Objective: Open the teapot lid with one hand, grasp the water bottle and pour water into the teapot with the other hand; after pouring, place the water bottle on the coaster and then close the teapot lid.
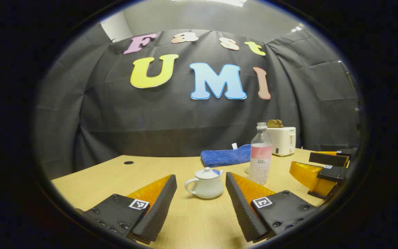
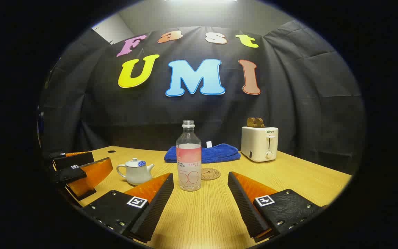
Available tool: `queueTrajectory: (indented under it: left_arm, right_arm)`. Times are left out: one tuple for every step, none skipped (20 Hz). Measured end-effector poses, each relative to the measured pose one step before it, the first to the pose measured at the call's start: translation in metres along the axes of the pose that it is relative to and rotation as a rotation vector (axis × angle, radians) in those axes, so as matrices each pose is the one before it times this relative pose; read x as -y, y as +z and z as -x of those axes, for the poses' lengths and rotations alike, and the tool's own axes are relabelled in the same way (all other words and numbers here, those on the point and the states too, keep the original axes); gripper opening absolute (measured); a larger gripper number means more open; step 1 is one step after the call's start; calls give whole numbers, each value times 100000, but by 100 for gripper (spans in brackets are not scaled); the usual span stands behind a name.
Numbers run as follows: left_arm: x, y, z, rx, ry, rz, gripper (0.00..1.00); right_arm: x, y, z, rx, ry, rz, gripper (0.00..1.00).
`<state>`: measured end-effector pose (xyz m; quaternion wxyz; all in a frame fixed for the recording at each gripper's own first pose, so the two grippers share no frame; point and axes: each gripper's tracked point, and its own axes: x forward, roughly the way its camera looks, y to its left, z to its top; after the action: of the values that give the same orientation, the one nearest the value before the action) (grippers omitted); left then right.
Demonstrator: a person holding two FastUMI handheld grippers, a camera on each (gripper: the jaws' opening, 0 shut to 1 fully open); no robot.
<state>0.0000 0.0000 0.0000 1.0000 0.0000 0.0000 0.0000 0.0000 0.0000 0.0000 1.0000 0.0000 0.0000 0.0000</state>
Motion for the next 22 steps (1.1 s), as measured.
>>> queueTrajectory:
  left_arm:
    - [-29, -30, 16, 13, -2, 18, 96]
    - [-17, 69, -12, -13, 4, -3, 96]
    - [30, -117, -28, -4, -6, -7, 96]
    - [-27, 78, 4, 7, 8, 15, 96]
    - [16, -19, 57, 22, 10, -14, 96]
    - [-3, 81, 0, -19, -9, -2, 96]
    - [12, -81, -22, -4, 5, -8, 96]
    - [8, -4, -27, -7, 7, 0, 96]
    - [-12, -64, -25, -19, 3, 13, 96]
    - [-40, 137, 70, 37, 5, 5, 96]
    - [21, -83, -21, -10, 1, -11, 96]
    - [33, 36, -17, -29, -11, -18, 96]
    - [-31, -47, 8, 14, 12, 9, 96]
    - [-6, 102, 16, 4, -1, -5, 96]
    - [29, -94, 12, 9, 3, -11, 96]
    - [1, 53, -35, -19, -59, -10, 96]
    - [242, -58, -14, 64, -1138, 63, 96]
    - [166, 107, -18, 155, -959, -16, 97]
    - [-74, -97, -14, -26, 28, 109, 96]
    - [-27, 56, -17, -77, -40, -93, 96]
    - [127, -42, 41, -105, -584, -39, 96]
    - [424, 44, -70, -10, -2313, -7, 96]
  right_arm:
    - [-5, -59, -4, -1, -5, -2, 98]
    - [-11, 55, 0, 6, 4, 7, 98]
    - [6, -62, -10, 4, -4, -15, 98]
    - [11, 56, 5, -1, 9, -8, 98]
    - [-7, -62, -1, 3, 2, 10, 98]
    - [-4, 65, 2, 5, 0, 6, 98]
    - [-4, -56, -8, 4, 8, -11, 98]
    - [9, 58, 16, 3, 2, -7, 98]
    - [2, -50, -4, -4, 1, -9, 98]
    - [-7, 45, 6, 5, 11, 1, 98]
    - [4, -55, -14, -9, -2, -10, 98]
    - [9, 62, 5, -1, 6, 3, 98]
    - [-3, -63, -11, 2, 2, 0, 98]
    - [-6, 60, 13, 1, 3, 4, 98]
    - [2, -60, -1, 9, -6, 0, 98]
    - [-12, 46, -8, -10, 10, -4, 98]
    - [18, -48, -1, 5, -5, -12, 98]
    - [-12, 61, 11, 9, 14, 17, 98]
    - [-44, -46, 3, 7, 293, -76, 98]
    - [-53, 26, -26, -1, 288, 56, 98]
    - [41, -30, -28, 21, 60, 80, 98]
    - [-15, 49, 62, -16, 41, -27, 98]
